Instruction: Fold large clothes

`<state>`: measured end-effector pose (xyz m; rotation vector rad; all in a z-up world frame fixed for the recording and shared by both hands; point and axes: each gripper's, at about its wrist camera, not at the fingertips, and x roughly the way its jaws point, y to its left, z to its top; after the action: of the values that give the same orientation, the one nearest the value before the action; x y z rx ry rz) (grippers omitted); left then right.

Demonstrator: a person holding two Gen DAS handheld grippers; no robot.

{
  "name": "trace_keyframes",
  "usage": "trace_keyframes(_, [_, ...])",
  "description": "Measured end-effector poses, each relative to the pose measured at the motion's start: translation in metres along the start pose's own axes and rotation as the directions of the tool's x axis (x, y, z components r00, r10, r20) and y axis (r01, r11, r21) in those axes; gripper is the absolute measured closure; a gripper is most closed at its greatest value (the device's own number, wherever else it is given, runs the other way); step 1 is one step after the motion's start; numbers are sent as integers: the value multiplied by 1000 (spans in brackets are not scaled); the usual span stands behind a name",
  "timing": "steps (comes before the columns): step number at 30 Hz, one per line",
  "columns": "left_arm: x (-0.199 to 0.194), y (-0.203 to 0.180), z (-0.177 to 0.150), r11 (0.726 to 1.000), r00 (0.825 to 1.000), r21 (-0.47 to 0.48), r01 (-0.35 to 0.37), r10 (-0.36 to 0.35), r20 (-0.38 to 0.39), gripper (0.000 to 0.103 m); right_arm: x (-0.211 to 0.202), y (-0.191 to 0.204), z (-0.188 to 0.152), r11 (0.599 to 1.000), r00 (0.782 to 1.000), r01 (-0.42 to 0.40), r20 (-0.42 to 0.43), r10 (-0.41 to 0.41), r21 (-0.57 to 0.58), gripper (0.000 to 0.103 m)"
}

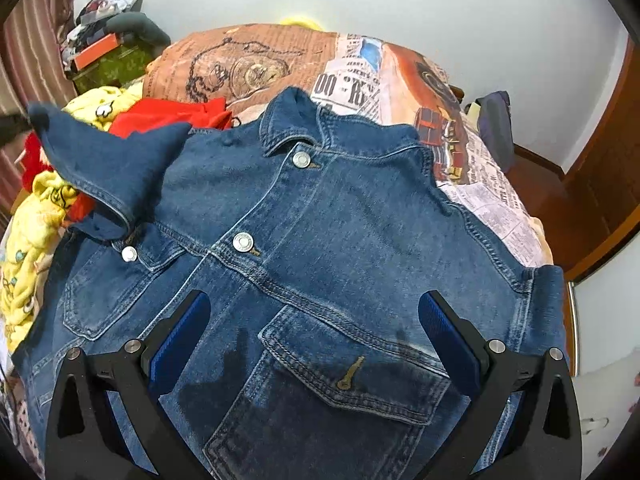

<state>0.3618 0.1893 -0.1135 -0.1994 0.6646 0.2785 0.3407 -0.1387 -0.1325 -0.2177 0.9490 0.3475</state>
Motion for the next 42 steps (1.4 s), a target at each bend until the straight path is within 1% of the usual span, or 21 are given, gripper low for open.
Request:
trace_keyframes(2, [-18,-31,14,998,997,59,39,-42,57,90,-4,-4,0,1000,1000,-3,9,3,14,0])
trace_keyframes(3, [-27,-48,20,993,994,90,70,-78,80,90,-7,-9,0,1000,1000,-3,18,2,24,0])
trace_keyframes(6, [-42,-94,31,972,978,165,168,-186,98,90,-15,-21,0,999,999,2,34,-4,51,0])
trace_keyframes(9, [-47,-145,30,929,949,226,293,-312,53,91,-24,-33,-2,997,999,11,49,-15,74,0])
trace_keyframes(11, [-44,-173,24,900,928,249,359,-371,3,91,-28,-42,-5,996,998,18,55,-23,85,0])
trace_keyframes(13, [-36,-204,13,868,907,272,416,-417,-58,92,-33,-51,-8,995,998,29,60,-35,98,0])
trace_keyframes(16, [-23,-242,-8,824,876,298,483,-459,-148,92,-38,-67,-15,992,997,46,61,-54,120,0])
trace_keyframes(18, [-15,-264,-22,799,854,303,520,-477,-207,92,-39,-78,-20,989,996,57,56,-65,136,0])
trace_keyframes(19, [-8,-275,-33,781,837,305,545,-486,-253,92,-41,-82,-22,988,996,60,54,-68,142,0])
trace_keyframes(20, [-5,-284,-41,770,827,308,559,-488,-280,92,-41,-87,-24,987,996,65,51,-73,150,0])
trace_keyframes(24, [5,-311,-80,724,788,335,603,-476,-391,92,-44,-106,-34,979,995,82,37,-91,186,0])
trace_keyframes(26, [5,-321,-100,706,769,339,622,-467,-438,92,-44,-115,-39,975,995,89,25,-97,204,0])
trace_keyframes(27, [7,-324,-110,694,752,336,636,-463,-468,92,-44,-119,-41,972,995,93,20,-100,213,0])
trace_keyframes(28, [10,-326,-119,686,741,336,646,-457,-492,92,-44,-122,-42,971,995,95,17,-101,219,0])
trace_keyframes(30, [15,-331,-134,674,725,339,656,-440,-529,92,-45,-127,-46,968,994,102,8,-107,230,0])
trace_keyframes(32, [16,-334,-146,671,713,334,662,-426,-557,92,-46,-130,-49,965,994,107,3,-111,237,0])
trace_keyframes(35, [22,-334,-157,663,684,313,680,-420,-596,91,-48,-131,-51,964,993,111,1,-114,243,0])
trace_keyframes(37, [20,-335,-163,659,678,316,682,-407,-612,90,-49,-132,-52,964,993,113,2,-117,241,0])
trace_keyframes(39, [17,-334,-164,654,673,320,686,-402,-621,85,-50,-131,-51,965,993,115,5,-119,237,0])
trace_keyframes(41, [12,-332,-164,634,639,296,714,-419,-645,73,-51,-130,-50,965,992,118,8,-124,233,0])
trace_keyframes(42, [7,-330,-163,625,617,274,731,-433,-658,69,-52,-130,-50,966,992,121,10,-126,230,0])
